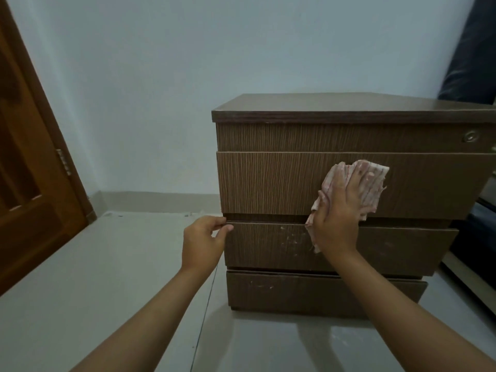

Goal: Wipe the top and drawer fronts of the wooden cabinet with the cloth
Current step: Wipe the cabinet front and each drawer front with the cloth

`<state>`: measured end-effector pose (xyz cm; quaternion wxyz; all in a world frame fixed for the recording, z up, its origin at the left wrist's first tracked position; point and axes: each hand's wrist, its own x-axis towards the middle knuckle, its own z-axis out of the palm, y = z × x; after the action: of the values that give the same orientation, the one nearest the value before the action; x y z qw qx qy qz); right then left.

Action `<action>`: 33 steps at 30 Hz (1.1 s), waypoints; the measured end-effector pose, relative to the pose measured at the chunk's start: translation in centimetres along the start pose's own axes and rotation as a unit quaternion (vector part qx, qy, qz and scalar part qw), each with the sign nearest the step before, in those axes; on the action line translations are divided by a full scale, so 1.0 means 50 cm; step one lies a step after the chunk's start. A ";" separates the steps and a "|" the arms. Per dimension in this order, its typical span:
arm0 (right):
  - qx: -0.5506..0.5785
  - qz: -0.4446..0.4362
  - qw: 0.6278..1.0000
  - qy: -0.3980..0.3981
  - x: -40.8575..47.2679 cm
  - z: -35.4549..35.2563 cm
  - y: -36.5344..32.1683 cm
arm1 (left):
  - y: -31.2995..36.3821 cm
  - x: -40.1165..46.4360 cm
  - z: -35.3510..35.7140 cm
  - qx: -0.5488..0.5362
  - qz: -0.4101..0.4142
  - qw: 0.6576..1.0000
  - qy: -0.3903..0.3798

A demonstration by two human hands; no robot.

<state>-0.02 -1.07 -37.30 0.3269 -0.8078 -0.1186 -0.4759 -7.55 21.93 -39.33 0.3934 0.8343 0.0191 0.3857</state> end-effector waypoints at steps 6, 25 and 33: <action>0.093 0.033 0.995 0.012 -0.049 0.002 -0.020 | -0.019 0.010 0.002 0.026 0.045 0.999 -0.009; -0.041 0.070 0.993 -0.084 -0.238 0.162 -0.234 | -0.025 0.013 -0.041 0.007 0.059 0.996 -0.073; -0.097 0.106 0.987 -0.073 -0.226 0.121 -0.184 | -0.022 0.012 -0.048 0.010 0.076 0.994 -0.083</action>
<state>-6.33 11.12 -45.06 0.2860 -0.8765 -0.0092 -0.3872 -8.40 24.44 -38.74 0.3547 0.8663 -0.0732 0.3440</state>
